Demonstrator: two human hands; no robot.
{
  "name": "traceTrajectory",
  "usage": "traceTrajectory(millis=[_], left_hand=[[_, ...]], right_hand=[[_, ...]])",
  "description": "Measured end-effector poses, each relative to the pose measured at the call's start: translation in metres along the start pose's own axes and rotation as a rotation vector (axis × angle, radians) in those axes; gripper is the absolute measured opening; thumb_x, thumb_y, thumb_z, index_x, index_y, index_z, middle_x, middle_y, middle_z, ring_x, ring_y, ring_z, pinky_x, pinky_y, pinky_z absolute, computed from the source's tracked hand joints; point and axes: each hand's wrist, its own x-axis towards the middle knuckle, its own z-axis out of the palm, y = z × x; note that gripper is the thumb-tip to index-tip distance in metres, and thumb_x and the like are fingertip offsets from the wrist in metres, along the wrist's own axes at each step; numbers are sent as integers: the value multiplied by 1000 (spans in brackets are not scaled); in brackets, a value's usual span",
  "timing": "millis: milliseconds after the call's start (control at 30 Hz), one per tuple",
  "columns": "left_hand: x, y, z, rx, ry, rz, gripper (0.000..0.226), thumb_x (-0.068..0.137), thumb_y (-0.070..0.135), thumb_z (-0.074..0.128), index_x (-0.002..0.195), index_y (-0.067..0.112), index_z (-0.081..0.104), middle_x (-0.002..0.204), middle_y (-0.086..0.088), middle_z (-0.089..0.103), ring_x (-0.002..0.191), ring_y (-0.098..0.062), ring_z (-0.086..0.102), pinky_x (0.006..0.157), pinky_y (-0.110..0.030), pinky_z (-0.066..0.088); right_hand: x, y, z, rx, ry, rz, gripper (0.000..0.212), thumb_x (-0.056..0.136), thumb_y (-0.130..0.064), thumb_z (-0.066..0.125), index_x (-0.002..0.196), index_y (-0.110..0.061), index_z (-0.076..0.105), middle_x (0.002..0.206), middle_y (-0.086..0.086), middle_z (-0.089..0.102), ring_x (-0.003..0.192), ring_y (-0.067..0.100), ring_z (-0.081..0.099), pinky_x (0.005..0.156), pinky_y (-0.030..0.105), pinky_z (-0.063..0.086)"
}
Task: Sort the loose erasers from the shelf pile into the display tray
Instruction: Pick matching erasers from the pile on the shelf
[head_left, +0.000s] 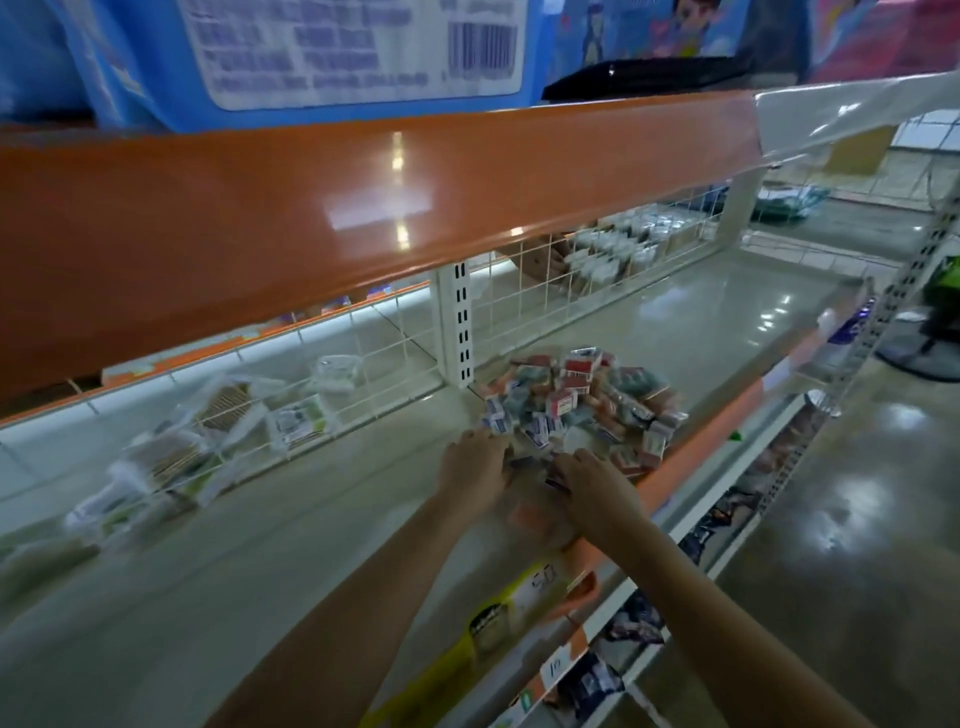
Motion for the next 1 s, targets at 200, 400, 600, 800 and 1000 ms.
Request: traceTrajectory(millis=[200,400,600,800,1000], left_hand=[[-21,-21,-10,-228,101,-88,29,89,30,60,116,22,63,109,-3,59,105,-21,53,88,-33,44],[-78,-56,-42,-338,251,-179,23,85,28,65,107,23,67,101,3,60,97,-15,54,78,-23,39],[-160,-98,-81,-242,376,-299,22,84,25,67,106,24,68,103,6,65,97,-12,55,77,-19,36],[-245,-144,-114,-136,424,-400,23,80,20,71,103,20,71,99,2,68,93,-18,59,77,-26,42],[-332,-183,-128,-52,455,-552,24,80,19,72,104,20,70,99,1,66,95,-20,56,79,-23,35]], right_hand=[[1,0,3,245,94,-50,27,89,-20,60,116,-15,59,108,3,56,102,20,53,80,23,39],[-2,-48,-5,392,125,-207,21,87,-17,64,106,-9,64,99,1,53,88,19,57,77,26,46],[-15,-125,-4,537,88,-377,16,84,-10,65,100,-13,66,98,-1,56,83,14,56,78,25,48],[-36,-216,0,579,19,-552,15,84,-14,65,99,-17,65,97,-7,56,83,5,50,68,9,36],[-70,-296,8,583,-67,-719,16,83,-15,66,99,-18,64,93,-6,54,86,9,51,73,14,42]])
